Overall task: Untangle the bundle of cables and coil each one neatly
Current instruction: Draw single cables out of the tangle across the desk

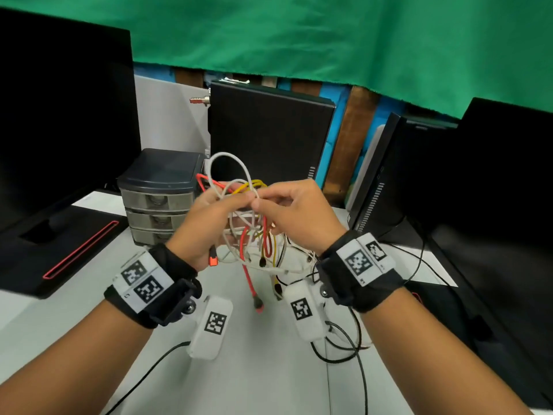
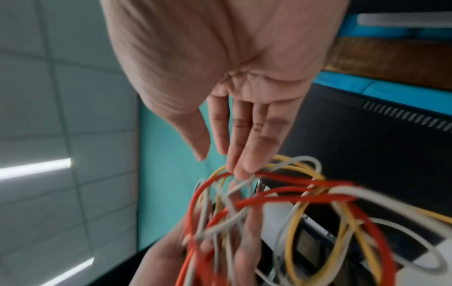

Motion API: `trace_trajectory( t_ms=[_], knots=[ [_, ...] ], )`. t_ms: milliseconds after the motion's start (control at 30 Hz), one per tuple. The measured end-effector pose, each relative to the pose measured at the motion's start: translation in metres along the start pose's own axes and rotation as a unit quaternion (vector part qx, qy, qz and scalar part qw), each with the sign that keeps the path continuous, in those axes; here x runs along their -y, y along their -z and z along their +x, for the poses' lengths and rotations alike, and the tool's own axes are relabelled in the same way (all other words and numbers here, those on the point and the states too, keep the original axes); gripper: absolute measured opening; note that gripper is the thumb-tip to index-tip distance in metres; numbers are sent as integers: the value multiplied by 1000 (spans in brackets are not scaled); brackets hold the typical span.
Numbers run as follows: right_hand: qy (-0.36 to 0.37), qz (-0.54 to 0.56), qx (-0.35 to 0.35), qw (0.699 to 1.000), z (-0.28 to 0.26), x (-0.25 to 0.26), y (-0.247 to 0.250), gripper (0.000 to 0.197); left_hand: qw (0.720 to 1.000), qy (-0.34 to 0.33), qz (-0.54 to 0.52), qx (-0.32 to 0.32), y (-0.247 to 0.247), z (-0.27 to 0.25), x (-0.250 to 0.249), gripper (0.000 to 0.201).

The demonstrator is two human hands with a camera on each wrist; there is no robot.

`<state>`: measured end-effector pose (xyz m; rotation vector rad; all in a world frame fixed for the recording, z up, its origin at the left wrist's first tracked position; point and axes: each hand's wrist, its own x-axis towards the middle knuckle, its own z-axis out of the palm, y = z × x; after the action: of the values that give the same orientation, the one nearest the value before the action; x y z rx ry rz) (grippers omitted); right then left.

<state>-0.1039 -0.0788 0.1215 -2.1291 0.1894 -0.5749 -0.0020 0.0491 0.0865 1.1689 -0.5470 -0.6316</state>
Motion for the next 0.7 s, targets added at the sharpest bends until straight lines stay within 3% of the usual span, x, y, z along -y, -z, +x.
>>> trace_trajectory(
  t_ms=[67, 133, 200, 267, 367, 467, 600, 700],
  knots=[
    [-28, 100, -8, 995, 0, -1, 11, 17, 1000, -10, -24, 0, 8, 1, -10, 28],
    [-58, 153, -74, 984, 1, -5, 26, 14, 998, -25, -47, 18, 15, 0, -19, 18],
    [-82, 136, -128, 979, 3, -13, 36, 10, 996, -29, -68, 43, 22, 0, -26, 20],
    [-94, 104, -137, 981, 5, -24, 39, 10, 994, -28, -96, 52, 26, -1, -31, 21],
    [-91, 60, -103, 989, 6, -36, 35, 12, 990, -28, -127, 60, 32, 0, -31, 20],
    [-95, 55, -18, 994, 6, -39, 28, 22, 987, -25, -145, 60, 37, 3, -27, 24],
    [-75, 80, 34, 993, 5, -34, 21, 9, 986, -15, -160, 55, 43, 8, -24, 25],
    [-86, 88, 75, 990, 3, -27, 28, 12, 983, -8, -176, 56, 48, 10, -24, 28]
  ],
)
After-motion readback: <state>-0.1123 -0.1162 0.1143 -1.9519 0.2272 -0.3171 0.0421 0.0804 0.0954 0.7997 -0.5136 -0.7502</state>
